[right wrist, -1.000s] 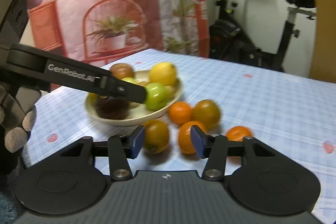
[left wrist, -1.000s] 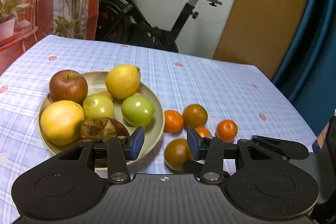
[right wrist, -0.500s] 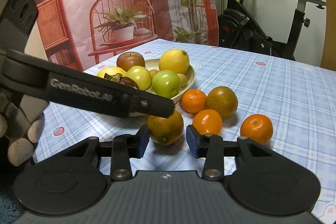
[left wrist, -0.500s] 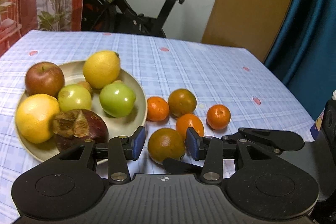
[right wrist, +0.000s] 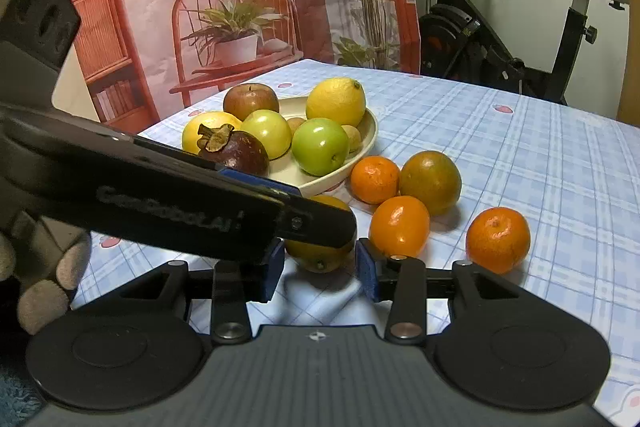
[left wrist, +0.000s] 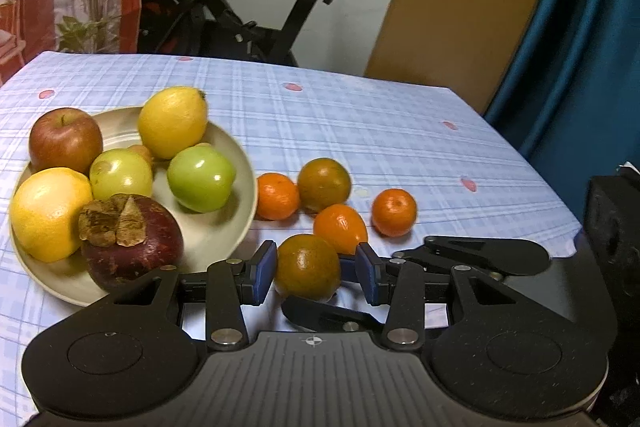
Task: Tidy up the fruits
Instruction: 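Close both tools around the dark brownish orange fruit, then lift the dark orange fruit with both tools and carry it onto the plate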
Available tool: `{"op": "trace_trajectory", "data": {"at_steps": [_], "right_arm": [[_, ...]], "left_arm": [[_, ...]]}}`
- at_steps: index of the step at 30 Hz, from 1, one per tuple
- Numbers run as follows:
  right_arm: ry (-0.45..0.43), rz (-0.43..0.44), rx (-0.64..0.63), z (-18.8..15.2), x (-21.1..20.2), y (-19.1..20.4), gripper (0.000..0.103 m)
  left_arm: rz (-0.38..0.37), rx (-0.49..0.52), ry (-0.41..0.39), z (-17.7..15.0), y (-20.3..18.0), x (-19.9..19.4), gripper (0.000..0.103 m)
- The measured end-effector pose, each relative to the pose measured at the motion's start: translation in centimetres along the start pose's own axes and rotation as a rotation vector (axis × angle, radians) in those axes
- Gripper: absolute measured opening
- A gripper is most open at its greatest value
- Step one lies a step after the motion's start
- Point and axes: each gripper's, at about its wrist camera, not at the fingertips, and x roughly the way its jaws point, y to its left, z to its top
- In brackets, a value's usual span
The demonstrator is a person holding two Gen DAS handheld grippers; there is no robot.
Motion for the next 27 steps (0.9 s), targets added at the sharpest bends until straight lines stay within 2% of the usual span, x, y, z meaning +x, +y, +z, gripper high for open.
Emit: {"op": "trace_trajectory", "data": {"at_steps": [9,14,27], "right_arm": [[0.011,0.01,0.033,-0.1,0.2,-0.4,0.043],[0.01,0.008,0.03,-0.1,0.1,-0.6,0.043],[0.009,0.008,0.031,-0.1,0.2,-0.5,0.043]], "left_arm": [[-0.021,-0.026,0.002,-0.1,0.3,0.1,0.045],[0.006,-0.048,0.004,-0.1,0.7,0.2,0.046],[-0.012,-0.069,0.046,-0.6,0.8,1.2,0.045]]}}
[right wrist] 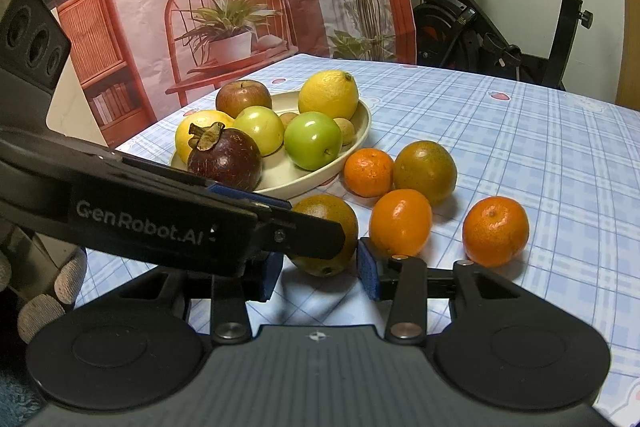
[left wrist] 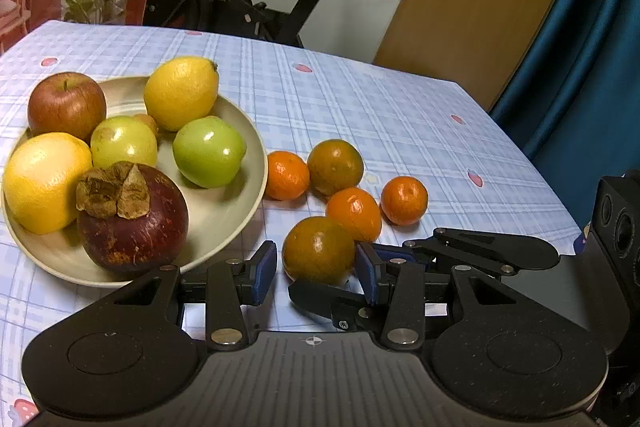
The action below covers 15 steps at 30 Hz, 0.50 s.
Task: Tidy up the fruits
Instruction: 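Lift the dark orange fruit with both tools and carry it onto the plate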
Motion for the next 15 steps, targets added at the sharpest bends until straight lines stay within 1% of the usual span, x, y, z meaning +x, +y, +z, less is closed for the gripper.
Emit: {"op": "trace_trajectory", "data": {"at_steps": [2,6,9,12,15], "right_arm": [[0.0,0.0,-0.001,0.0,0.0,0.1,0.043],[-0.003,-0.001,-0.001,0.0,-0.1,0.0,0.043],[-0.017,-0.006,-0.006,0.0,-0.3,0.0,0.043],[-0.042,-0.014,-0.022,0.5,-0.7,0.6,0.043],[-0.066,-0.003,-0.053,2.2,-0.7,1.2,0.043]], "left_arm": [[-0.007,-0.001,0.0,-0.1,0.0,0.0,0.043],[-0.012,0.005,-0.004,-0.2,0.0,0.0,0.043],[-0.009,0.024,-0.022,0.1,-0.3,-0.6,0.043],[0.01,0.027,-0.088,0.7,-0.2,-1.9,0.043],[0.039,-0.001,-0.133,1.4,0.6,-2.7,0.043]]}}
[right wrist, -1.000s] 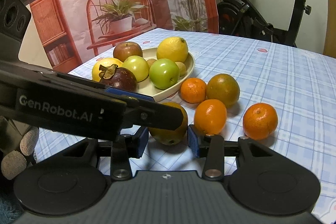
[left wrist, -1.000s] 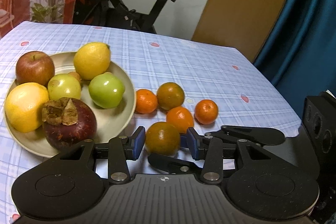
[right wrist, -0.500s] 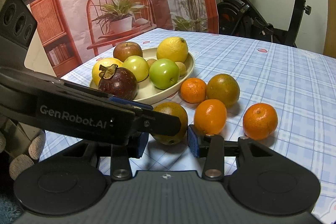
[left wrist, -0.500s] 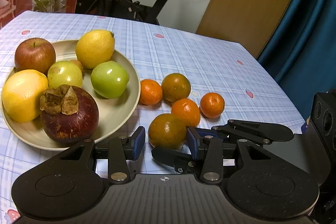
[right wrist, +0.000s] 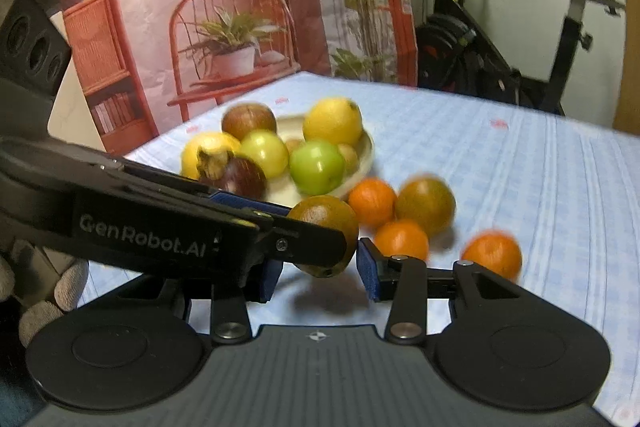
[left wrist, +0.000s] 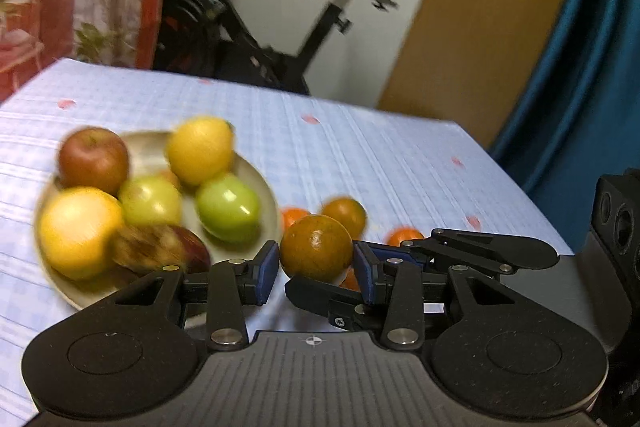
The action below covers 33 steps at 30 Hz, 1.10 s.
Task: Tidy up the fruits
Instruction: 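Lift the dark orange fruit with both tools and carry it onto the plate, then open both tools to release the dark orange fruit on the plate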
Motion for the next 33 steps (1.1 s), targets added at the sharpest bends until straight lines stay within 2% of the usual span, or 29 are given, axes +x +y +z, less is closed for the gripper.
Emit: {"op": "trace_trajectory", "data": {"at_steps": [4,7,18,25,29,33], "right_arm": [[0.009,0.027,-0.045,1.9,2.0,1.0,0.043],[0.031,0.041,-0.084,2.2,3.7,1.8,0.043],[0.055,0.036,-0.118,2.0,5.0,2.1,0.045],[0.031,0.022,-0.115,1.6,4.0,1.9,0.045],[-0.029,-0.028,-0.077,1.0,1.7,0.9,0.045],[-0.076,-0.119,0.014,-0.4,-1.3,-1.6,0.045]], "left_arm": [[0.07,-0.036,0.003,0.3,1.2,0.2,0.043],[0.094,-0.036,-0.001,0.4,1.5,0.2,0.042],[0.112,-0.035,-0.022,0.2,1.3,-0.4,0.044],[0.13,-0.017,-0.053,0.3,0.6,-0.8,0.045],[0.118,-0.007,-0.083,0.2,0.2,-1.2,0.045],[0.09,0.006,-0.073,0.0,-0.3,-0.9,0.044]]}}
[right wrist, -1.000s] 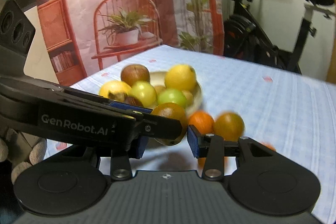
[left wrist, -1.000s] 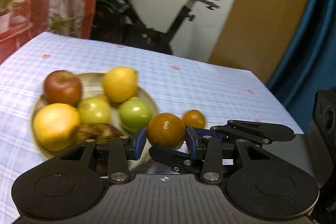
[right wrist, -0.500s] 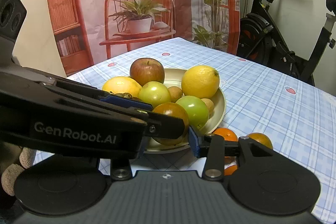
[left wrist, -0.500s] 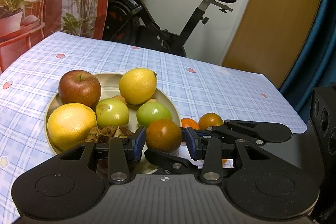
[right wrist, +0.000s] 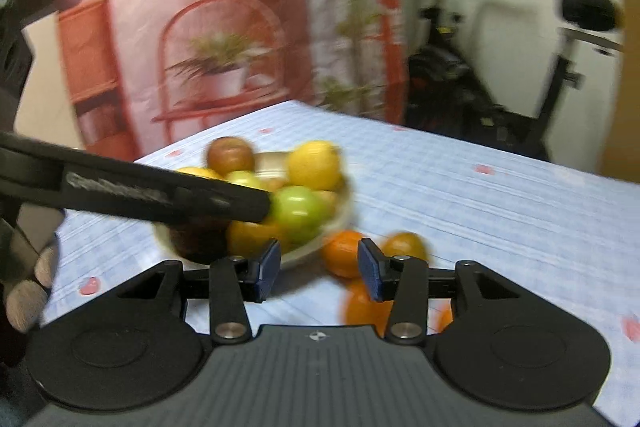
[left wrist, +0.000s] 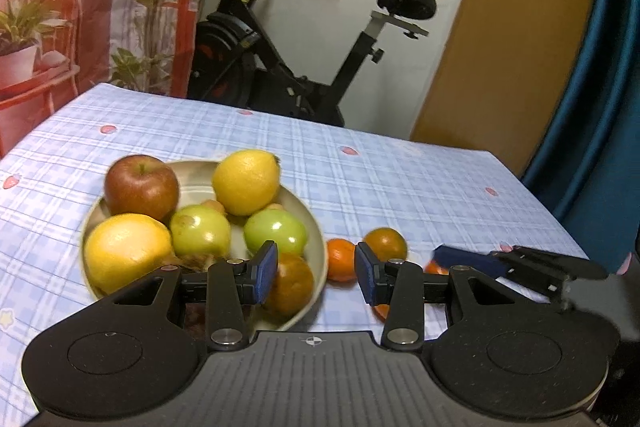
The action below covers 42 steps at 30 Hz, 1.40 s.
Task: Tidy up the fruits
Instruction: 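Open both tools to release the dark orange fruit on the plate, then move both tools to a bright orange tangerine beside the plate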
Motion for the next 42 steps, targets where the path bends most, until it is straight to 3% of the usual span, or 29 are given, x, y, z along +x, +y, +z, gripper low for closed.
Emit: {"op": "trace_trajectory", "data": {"at_steps": [6,10,17,24,29,34,42], "right_arm": [[-0.014,-0.114,0.099,-0.6,-1.7,-3.4,0.045],[-0.021,-0.136,0.124,-0.9,-2.1,-4.5,0.045],[-0.026,-0.052,0.12,-1.0,-2.3,-3.6,0.046],[0.012,0.011,0.086,-1.5,-0.9,-1.8,0.045],[0.021,0.01,0.053,-1.7,0.0,-1.2,0.045],[0.049,0.022,0.061,-1.8,0.7,-1.4,0.042],[0.076,0.03,0.067,-1.7,1.3,-1.6,0.038]], "left_arm": [[-0.047,0.052,0.011,-0.6,-1.4,0.1,0.044],[-0.06,0.086,0.027,-0.7,-2.0,0.5,0.044],[-0.051,0.038,0.059,0.1,-1.3,1.4,0.044],[-0.045,0.06,0.075,1.1,-2.0,1.8,0.045],[-0.084,0.084,0.129,0.9,-3.2,2.9,0.045],[-0.119,0.041,0.191,0.7,-3.4,4.4,0.045],[-0.1,0.054,0.233,0.2,-4.1,6.0,0.045]]}}
